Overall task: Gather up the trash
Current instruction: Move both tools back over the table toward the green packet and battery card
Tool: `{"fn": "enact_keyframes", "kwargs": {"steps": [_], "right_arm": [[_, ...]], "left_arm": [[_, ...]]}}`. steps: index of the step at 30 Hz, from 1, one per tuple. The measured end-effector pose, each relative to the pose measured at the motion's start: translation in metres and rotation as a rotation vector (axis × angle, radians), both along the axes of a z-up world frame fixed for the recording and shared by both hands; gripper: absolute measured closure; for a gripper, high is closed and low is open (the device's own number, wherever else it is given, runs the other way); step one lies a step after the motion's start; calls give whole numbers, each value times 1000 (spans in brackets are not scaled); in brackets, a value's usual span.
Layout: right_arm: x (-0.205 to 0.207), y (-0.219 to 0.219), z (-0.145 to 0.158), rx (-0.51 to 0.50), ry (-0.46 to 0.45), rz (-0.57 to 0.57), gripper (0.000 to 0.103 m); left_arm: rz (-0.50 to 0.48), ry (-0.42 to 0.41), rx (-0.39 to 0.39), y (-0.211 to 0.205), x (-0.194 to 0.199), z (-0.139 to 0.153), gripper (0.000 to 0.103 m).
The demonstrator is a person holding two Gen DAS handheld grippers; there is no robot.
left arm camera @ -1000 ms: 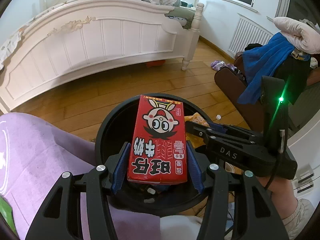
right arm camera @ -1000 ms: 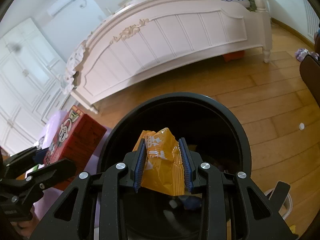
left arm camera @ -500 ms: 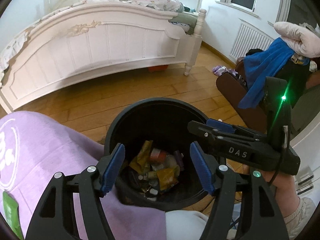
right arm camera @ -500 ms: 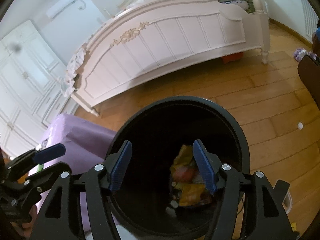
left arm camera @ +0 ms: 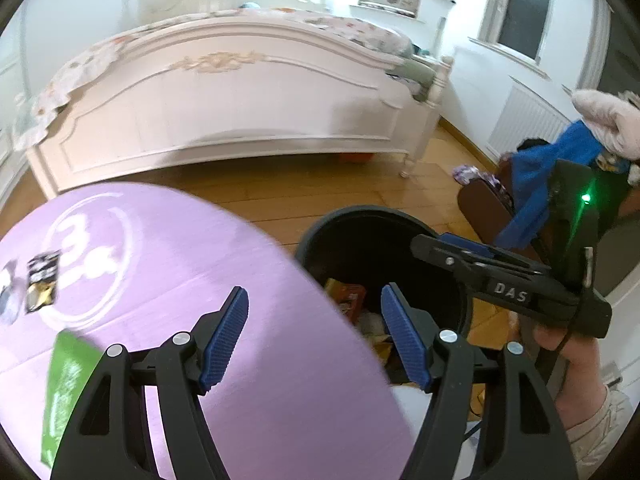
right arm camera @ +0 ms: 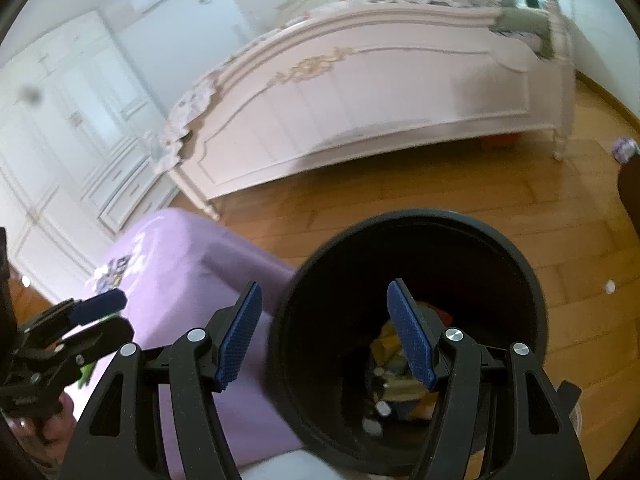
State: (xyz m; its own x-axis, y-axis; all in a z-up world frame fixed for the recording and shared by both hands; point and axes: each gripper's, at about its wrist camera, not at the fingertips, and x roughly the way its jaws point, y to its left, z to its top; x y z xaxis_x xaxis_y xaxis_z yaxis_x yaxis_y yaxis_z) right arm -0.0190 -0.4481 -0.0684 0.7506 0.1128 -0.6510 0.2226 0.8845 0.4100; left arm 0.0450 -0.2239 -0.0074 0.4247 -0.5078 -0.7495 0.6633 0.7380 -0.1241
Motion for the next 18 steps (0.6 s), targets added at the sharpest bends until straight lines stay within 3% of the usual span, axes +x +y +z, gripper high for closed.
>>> {"fn": "enact_keyframes", "kwargs": {"steps": [18], "right_arm": [[44,106,47,-119,-50,267,36]], "left_arm": [[194,-23,20,118,13,5,34]]}}
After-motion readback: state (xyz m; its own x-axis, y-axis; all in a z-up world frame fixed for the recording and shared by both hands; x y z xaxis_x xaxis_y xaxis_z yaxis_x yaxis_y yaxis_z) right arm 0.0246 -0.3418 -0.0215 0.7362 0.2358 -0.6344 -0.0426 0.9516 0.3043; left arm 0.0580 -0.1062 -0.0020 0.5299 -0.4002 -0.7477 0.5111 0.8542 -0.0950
